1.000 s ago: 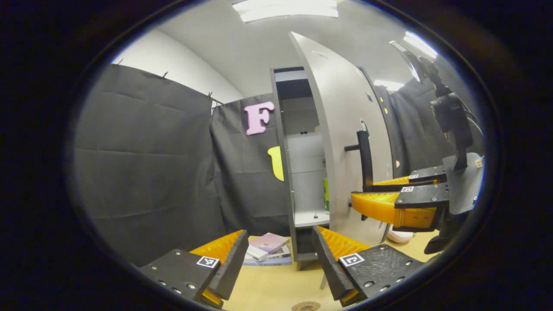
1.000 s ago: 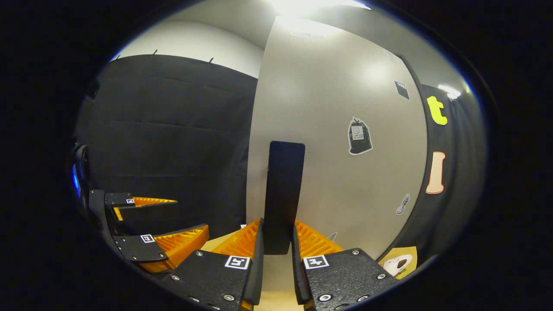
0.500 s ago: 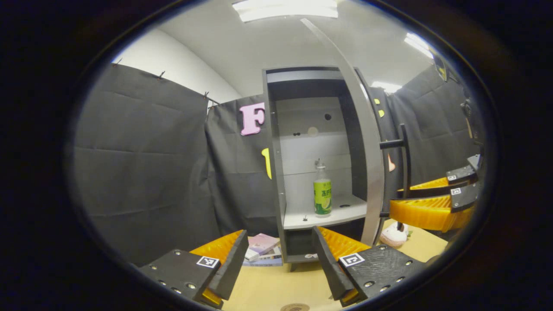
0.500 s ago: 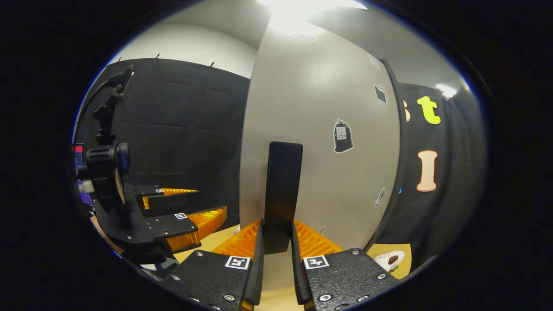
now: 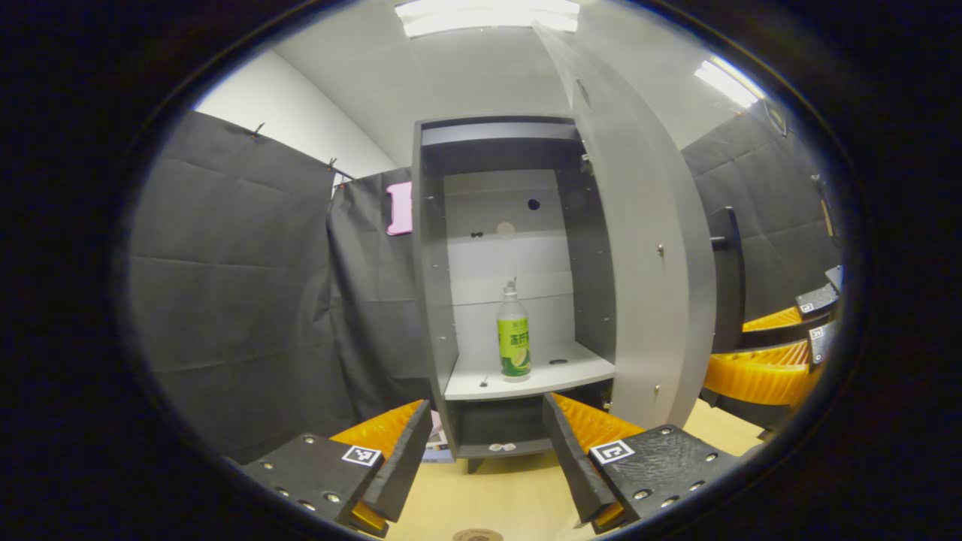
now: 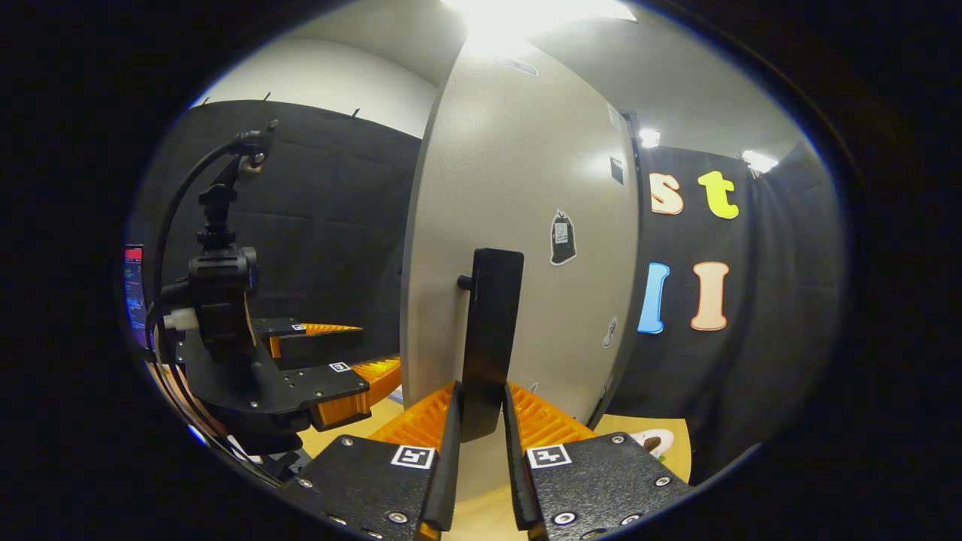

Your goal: Open the cabinet door with the right hand, grasp the bottle in the cabinet with the left hand and place it on the coaster, then close the cabinet door with the right hand.

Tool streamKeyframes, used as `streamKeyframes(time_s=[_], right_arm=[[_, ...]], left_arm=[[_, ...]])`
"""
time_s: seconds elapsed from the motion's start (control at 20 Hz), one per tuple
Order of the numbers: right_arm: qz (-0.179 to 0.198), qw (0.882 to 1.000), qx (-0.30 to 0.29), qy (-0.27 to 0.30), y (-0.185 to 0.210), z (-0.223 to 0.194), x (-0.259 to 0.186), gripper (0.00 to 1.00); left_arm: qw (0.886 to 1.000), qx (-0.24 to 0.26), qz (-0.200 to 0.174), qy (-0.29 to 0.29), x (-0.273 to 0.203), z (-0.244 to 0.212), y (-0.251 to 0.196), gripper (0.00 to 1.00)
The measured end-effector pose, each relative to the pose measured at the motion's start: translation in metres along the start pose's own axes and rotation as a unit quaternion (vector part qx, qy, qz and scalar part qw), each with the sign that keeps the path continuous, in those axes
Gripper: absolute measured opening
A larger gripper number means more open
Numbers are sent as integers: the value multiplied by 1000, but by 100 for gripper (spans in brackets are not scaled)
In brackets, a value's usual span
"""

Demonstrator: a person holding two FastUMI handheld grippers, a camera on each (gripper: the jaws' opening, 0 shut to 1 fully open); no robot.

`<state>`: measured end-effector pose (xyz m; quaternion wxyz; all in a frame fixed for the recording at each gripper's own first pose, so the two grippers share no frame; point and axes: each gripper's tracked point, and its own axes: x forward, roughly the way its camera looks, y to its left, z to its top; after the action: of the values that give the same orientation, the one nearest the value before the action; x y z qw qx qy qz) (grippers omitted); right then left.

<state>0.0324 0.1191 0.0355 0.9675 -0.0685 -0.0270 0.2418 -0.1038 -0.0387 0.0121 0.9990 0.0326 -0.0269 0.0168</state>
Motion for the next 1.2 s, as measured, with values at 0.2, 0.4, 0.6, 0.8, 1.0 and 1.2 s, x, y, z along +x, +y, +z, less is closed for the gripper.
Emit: streamKeyframes(time_s=[0.2, 0.4, 0.6, 0.8, 1.0, 1.2], right_arm=[[-28, 997, -77, 2, -25, 0, -11, 35], [-22, 995, -98, -4, -39, -2, -21, 53], [-43, 997, -66, -2, -45, -10, -28, 64], [-88, 996, -25, 3, -59, -15, -36, 87], [-131, 991, -22, 12, -70, -19, -51, 92], [-176, 984, -5, 21, -85, -26, -63, 93]], left_arm=[[1000, -3, -23, 3, 10, 0, -32, 89], [999, 8, -31, 1, 24, -2, -52, 89], [999, 7, -36, 2, 44, -4, -58, 89], [998, 3, -57, 8, 72, -9, -70, 90], [998, -3, -63, 6, 100, -9, -73, 89], [999, 3, -48, -2, 145, -7, -60, 80]])
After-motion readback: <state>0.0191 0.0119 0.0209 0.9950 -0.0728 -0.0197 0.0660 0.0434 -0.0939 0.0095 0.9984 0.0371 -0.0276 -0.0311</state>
